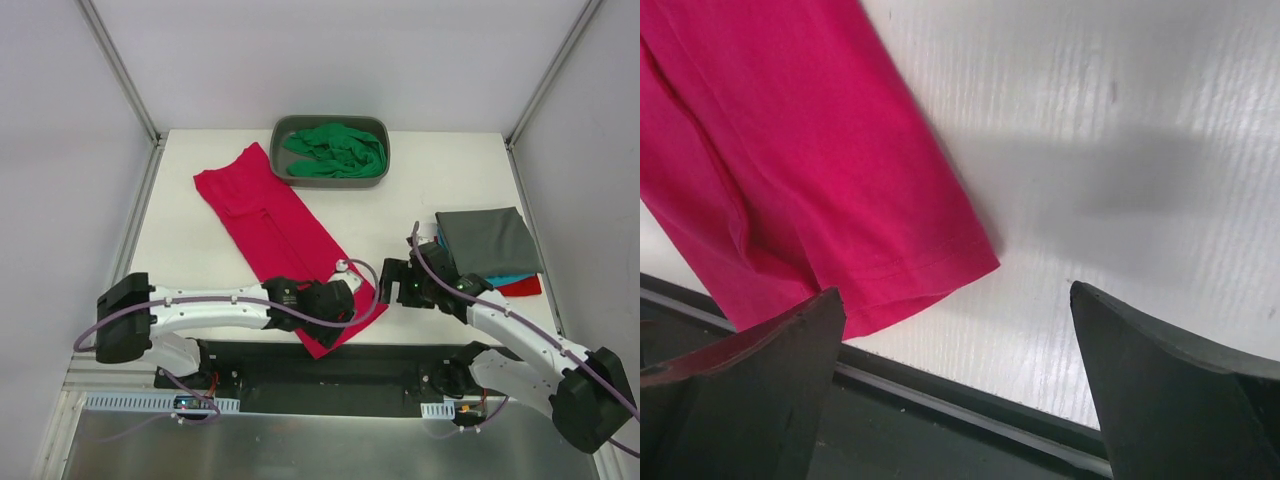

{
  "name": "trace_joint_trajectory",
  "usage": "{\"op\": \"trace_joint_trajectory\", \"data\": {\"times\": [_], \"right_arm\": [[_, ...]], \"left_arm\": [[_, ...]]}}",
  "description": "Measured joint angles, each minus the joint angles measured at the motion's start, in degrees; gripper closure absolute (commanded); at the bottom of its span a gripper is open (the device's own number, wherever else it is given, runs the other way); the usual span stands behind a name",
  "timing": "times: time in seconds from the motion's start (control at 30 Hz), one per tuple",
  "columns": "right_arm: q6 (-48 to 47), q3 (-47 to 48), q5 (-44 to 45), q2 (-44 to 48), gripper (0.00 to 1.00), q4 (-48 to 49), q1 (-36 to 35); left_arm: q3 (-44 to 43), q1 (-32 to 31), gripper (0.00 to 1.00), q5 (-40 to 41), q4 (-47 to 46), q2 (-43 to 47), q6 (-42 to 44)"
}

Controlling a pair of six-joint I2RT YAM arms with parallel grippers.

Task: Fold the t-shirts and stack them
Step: Grab the bottom of the folded rectangular tshirt with both arms

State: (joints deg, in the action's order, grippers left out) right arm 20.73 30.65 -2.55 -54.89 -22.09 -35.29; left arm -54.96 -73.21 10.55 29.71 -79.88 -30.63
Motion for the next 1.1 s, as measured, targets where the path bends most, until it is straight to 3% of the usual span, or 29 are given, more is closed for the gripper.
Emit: {"op": "trace_joint_trajectory", "data": {"times": [0.2, 0.27, 0.77, 1.1], "right_arm": [[0.0, -0.8, -4.0, -2.7, 0.01, 1.4, 0.2], [0.0, -1.4, -5.1, -2.8, 0.01, 2.8, 0.2], [0.0, -2.4, -9.3, -5.7, 0.07, 7.1, 0.2], [0.0, -3.0, -10.7, -5.9, 0.12, 9.2, 0.6]], "left_arm": [[-0.9, -4.2, 0.41, -4.2, -0.3, -6.4, 0.0], [-1.1, -4.8, 0.46, -4.9, -0.5, -7.9, 0.0], [-1.5, -4.8, 0.58, -6.8, -0.4, -15.7, 0.0], [-3.5, -5.4, 0.78, -4.6, 1.2, -17.6, -0.4]]}}
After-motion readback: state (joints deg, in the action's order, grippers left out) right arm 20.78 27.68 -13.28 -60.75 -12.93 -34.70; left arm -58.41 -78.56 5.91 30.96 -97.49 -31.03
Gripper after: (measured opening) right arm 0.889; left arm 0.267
